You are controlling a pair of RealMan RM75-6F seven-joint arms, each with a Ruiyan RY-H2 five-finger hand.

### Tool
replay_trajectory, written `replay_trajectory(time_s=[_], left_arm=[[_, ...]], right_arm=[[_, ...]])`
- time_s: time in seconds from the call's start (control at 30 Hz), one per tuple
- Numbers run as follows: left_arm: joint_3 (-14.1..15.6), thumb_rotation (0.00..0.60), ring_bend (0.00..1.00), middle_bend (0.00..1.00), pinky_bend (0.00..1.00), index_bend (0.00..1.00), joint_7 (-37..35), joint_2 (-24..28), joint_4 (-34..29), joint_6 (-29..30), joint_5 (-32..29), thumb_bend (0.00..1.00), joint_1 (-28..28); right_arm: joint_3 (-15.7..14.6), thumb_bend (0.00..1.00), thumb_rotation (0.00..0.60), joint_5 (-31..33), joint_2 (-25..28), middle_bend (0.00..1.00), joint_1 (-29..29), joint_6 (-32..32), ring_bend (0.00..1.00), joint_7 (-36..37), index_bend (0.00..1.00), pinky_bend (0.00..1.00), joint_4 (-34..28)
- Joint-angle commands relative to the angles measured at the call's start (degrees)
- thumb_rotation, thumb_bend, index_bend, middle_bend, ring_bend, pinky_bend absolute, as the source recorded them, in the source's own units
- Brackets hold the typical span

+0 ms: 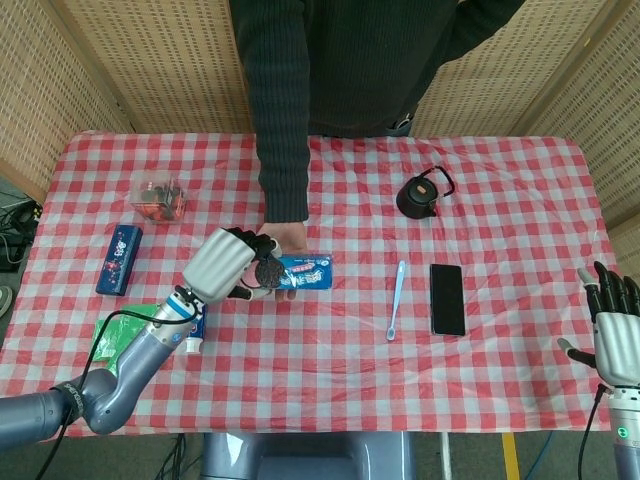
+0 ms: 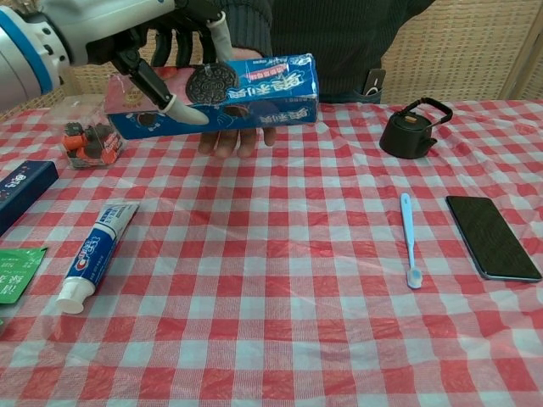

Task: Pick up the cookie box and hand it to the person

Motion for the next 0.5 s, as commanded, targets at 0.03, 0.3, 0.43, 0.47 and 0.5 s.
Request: replay_trajectory(time_s=[0.03,0.3,0.43,0.47,0.5], left_arm=[[-0.4,0.6,0.19,0.13,0.32,0.23,2.2,-1.6,0.4,-1.0,-2.6,0.0,-0.9],[-2.0,0.6,0.0,0.0,0.0,0.0,0.3,2.8,-6.5,0.6,-3.7,0.0,0.1],[-3.6,0.6,0.0,0.0,0.0,0.0,-2.3,9.2,-11.3,7.5,0.3,0.0,3.9],[-3.6,0.6,0.0,0.0,0.0,0.0,-2.9,11.0,-12.1,8.7,1.1,0.0,5.0],[-3.5,0.6,0.0,0.0,0.0,0.0,-3.2,12.1,-12.5,9.5,1.7,0.0,5.7]], right_arm=[[0.1,0.0,0.6,0.3,0.2,0.0,-0.1,-0.1,0.0,0.4,0.0,0.0,0.1],[0.2,0.0,0.6,0.2,0.6,0.0,-0.2,0.2,0.0,1.0,0.0,0.0,-0.1],[0.0,0.0,0.6,-0.2,0.6,0.0,-0.3,0.4,0.0,0.9,0.0,0.0,-0.5],[0.0,0.0,0.6,-0.3,0.6,0.0,-0.3,0.5,0.0,0.9,0.0,0.0,-0.6],[-0.1,0.0,0.6,-0.4,0.7,0.0,-0.3,0.5,0.0,0.9,0.0,0.0,-0.7]])
